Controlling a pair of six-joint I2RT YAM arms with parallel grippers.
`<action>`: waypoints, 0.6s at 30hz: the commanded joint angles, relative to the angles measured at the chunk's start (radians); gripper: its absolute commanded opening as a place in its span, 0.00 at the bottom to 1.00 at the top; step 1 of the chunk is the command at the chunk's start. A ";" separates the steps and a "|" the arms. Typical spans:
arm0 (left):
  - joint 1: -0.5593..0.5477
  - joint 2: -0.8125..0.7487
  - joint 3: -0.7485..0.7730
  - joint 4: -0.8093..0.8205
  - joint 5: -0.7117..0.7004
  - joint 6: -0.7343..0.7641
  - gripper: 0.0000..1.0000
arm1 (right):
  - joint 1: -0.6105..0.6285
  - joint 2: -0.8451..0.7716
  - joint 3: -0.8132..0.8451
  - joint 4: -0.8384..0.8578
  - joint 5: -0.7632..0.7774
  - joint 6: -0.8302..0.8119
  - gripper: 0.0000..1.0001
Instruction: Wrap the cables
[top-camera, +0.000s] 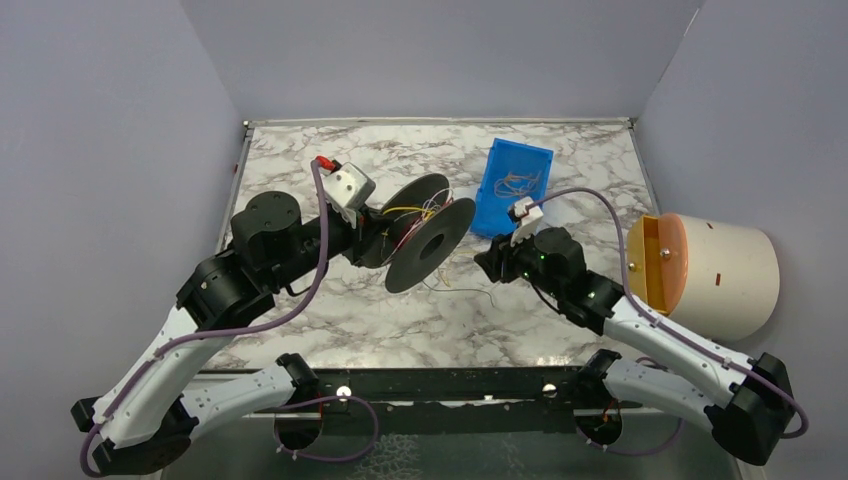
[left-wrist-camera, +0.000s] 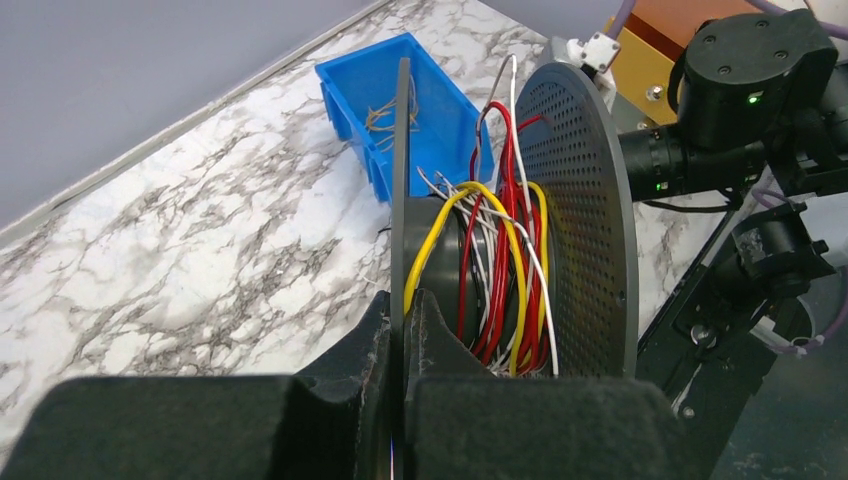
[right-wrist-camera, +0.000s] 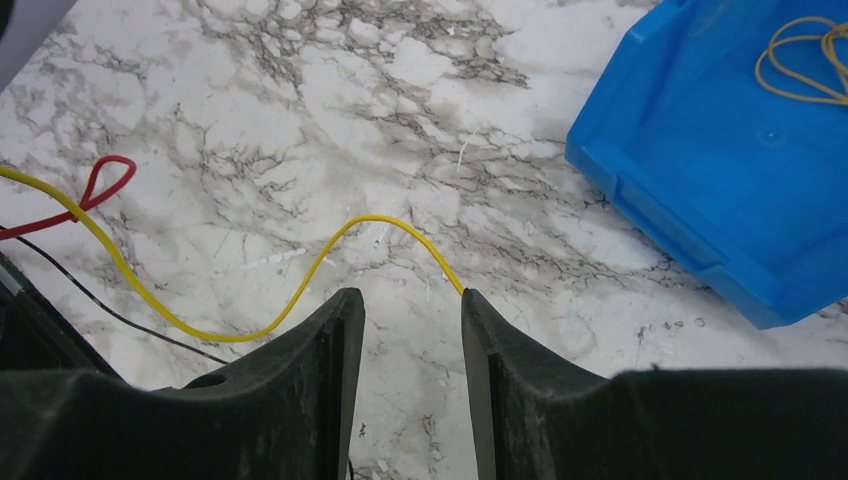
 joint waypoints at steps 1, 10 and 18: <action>-0.005 0.001 0.061 0.045 0.020 0.017 0.00 | -0.003 -0.032 0.090 -0.121 0.045 -0.032 0.46; -0.006 0.008 0.068 0.033 0.044 0.024 0.00 | -0.005 0.063 0.162 -0.241 0.100 -0.032 0.55; -0.006 0.002 0.066 0.025 0.059 0.025 0.00 | -0.005 0.231 0.217 -0.243 -0.097 -0.053 0.54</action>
